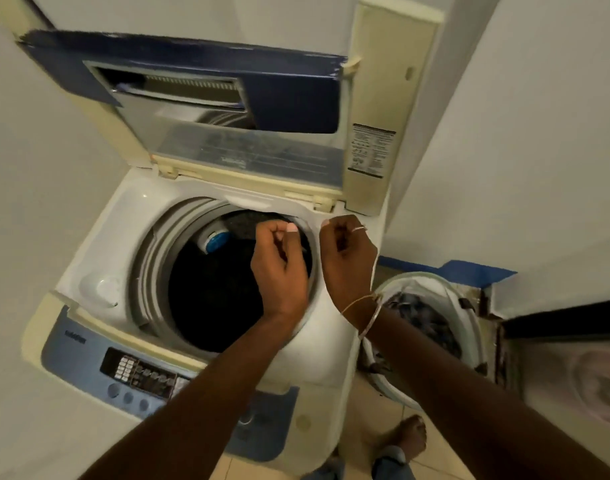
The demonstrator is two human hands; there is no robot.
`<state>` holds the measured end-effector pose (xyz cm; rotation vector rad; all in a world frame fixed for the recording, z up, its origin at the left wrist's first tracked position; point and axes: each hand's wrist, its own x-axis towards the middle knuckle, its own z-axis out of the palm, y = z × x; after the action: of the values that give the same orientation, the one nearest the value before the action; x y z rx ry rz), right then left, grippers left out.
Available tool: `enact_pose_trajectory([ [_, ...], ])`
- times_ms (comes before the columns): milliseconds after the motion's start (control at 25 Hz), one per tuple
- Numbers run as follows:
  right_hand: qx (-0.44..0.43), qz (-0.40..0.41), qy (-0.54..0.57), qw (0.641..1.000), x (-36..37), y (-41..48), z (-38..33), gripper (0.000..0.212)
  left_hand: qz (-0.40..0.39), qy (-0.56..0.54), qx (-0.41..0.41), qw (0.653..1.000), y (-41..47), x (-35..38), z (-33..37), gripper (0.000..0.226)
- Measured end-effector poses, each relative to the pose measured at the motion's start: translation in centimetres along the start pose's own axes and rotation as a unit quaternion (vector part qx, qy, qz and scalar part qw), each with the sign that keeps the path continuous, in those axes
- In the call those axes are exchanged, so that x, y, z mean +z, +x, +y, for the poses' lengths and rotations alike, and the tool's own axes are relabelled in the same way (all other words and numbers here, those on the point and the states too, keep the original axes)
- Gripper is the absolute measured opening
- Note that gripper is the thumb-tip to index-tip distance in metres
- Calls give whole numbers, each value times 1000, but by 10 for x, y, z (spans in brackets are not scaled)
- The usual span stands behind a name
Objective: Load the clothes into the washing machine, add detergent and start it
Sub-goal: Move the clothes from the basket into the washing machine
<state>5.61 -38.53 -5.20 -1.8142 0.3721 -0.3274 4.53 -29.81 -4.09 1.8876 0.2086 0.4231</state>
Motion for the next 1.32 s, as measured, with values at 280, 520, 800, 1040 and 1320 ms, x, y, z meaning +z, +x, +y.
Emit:
enact_pose_trajectory([
  [280, 36, 136, 21, 990, -107, 24, 71, 8, -194, 34, 152, 969, -55, 98, 40, 8],
  [520, 144, 147, -53, 977, -183, 37, 177, 13, -252, 105, 116, 955, -106, 203, 2, 15],
  [800, 195, 40, -176, 964, -194, 34, 314, 24, -317, 273, 29, 908, -145, 258, -142, 20],
  [1040, 293, -63, -250, 921, -193, 35, 430, 18, -463, 336, 7, 821, -168, 299, -249, 24],
  [1320, 444, -246, -337, 793, -165, 18, 589, 87, -656, 352, -41, 667, -189, 346, -418, 62],
])
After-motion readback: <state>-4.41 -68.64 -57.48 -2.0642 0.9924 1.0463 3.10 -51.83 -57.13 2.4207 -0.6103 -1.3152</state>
